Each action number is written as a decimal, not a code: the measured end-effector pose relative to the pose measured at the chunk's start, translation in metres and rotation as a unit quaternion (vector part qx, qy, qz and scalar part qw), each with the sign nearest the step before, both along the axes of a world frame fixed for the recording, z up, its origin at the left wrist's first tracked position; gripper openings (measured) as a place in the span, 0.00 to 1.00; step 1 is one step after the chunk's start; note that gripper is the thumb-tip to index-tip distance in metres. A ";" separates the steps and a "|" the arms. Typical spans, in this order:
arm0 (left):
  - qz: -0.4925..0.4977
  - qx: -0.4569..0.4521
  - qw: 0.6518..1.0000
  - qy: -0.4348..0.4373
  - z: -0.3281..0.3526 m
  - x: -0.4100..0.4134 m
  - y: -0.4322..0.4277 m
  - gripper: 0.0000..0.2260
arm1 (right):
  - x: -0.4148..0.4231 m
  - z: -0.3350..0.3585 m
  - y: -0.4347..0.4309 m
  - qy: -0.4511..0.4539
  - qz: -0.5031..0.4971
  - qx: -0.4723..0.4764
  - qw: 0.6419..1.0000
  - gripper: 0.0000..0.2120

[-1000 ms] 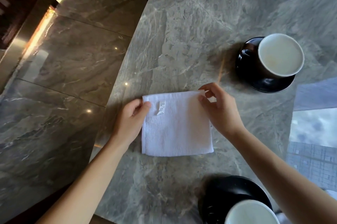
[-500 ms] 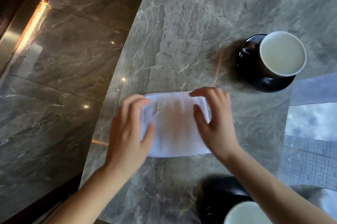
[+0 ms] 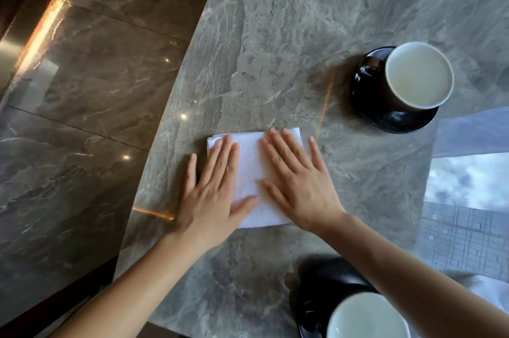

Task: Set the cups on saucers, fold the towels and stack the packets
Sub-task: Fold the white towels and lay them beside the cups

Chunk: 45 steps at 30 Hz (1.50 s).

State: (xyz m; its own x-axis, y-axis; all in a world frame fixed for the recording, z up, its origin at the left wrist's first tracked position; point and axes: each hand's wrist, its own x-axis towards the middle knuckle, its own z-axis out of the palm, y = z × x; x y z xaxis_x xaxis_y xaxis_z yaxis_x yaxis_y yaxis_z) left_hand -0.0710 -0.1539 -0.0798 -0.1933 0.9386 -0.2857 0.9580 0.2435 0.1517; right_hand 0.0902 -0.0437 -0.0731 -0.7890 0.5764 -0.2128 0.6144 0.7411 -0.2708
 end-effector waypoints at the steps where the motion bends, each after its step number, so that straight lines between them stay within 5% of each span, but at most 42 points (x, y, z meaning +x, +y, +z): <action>1: -0.010 -0.003 1.000 -0.001 -0.001 -0.004 -0.002 0.39 | 0.006 -0.002 0.005 0.003 -0.007 -0.001 1.000 0.31; 6: -0.035 -0.008 0.999 -0.029 -0.001 -0.012 -0.003 0.39 | 0.017 -0.008 0.014 0.041 -0.041 -0.027 0.998 0.33; 11: -0.065 0.119 0.977 -0.162 0.004 -0.031 -0.023 0.30 | 0.034 0.002 0.021 0.197 -0.066 -0.078 0.975 0.23; 14: -0.115 0.191 0.959 -0.172 0.004 -0.039 -0.049 0.20 | 0.066 0.000 0.023 0.228 0.034 0.031 0.973 0.09; 19: -0.149 0.170 0.960 -0.163 -0.002 -0.035 -0.061 0.18 | 0.093 -0.012 0.009 0.168 0.150 0.062 0.972 0.14; 29: -0.100 0.205 0.962 -0.147 0.000 -0.023 -0.044 0.12 | 0.079 -0.016 -0.001 0.189 0.092 0.108 0.972 0.12; 35: -0.060 0.200 0.967 -0.150 -0.001 -0.017 -0.045 0.14 | 0.067 -0.002 -0.017 0.236 -0.054 -0.001 0.970 0.08; 41: -0.002 0.167 0.980 -0.110 0.002 -0.009 -0.036 0.21 | 0.044 0.010 -0.015 0.331 -0.063 -0.063 0.939 0.09; 45: 0.006 0.210 0.973 -0.098 0.003 -0.016 -0.030 0.16 | 0.032 0.012 -0.009 0.393 -0.101 -0.113 0.907 0.11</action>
